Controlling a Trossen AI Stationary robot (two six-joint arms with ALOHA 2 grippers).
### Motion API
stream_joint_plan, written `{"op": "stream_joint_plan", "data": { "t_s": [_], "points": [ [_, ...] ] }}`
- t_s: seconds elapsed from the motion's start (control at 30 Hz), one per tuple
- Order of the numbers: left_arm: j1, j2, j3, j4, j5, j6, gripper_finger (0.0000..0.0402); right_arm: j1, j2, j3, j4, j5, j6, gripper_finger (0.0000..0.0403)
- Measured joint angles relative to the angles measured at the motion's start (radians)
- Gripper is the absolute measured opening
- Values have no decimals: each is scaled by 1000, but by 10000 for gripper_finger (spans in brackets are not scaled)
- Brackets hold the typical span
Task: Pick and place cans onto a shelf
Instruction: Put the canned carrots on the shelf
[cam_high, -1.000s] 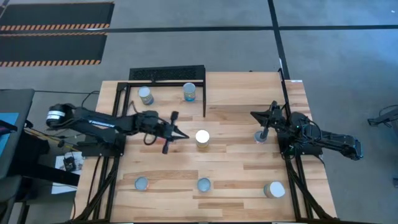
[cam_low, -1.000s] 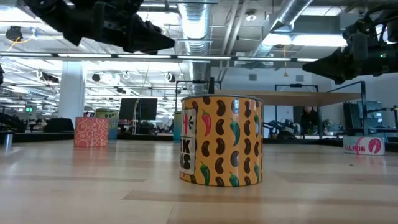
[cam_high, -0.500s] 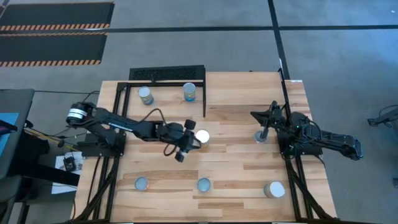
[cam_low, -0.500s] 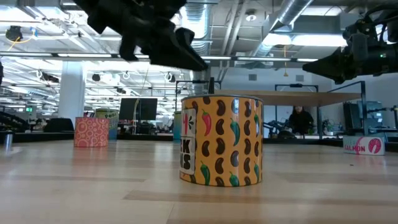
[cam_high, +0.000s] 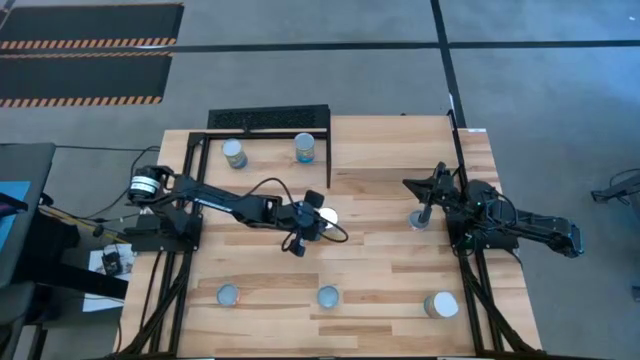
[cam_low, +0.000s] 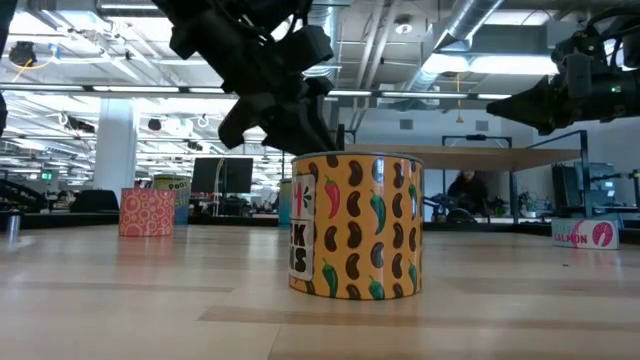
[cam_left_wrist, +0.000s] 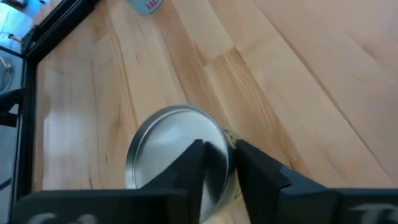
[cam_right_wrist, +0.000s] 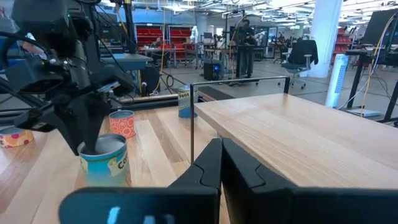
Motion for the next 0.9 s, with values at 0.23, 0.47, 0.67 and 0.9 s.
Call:
{"op": "stream_joint_plan", "data": {
  "t_s": [0.23,0.47,0.67,0.9],
  "points": [
    [1,-6,0,-2,35,0,4,0,0,0,0,0,0,29],
    [15,-8,-4,67,164,-98,0,0,0,0,0,0,0,28],
    [19,-4,-5,148,149,-145,0,0,0,0,0,0,0,28],
    [35,44,24,225,153,-192,0,0,0,0,0,0,0,29]
  ]
}}
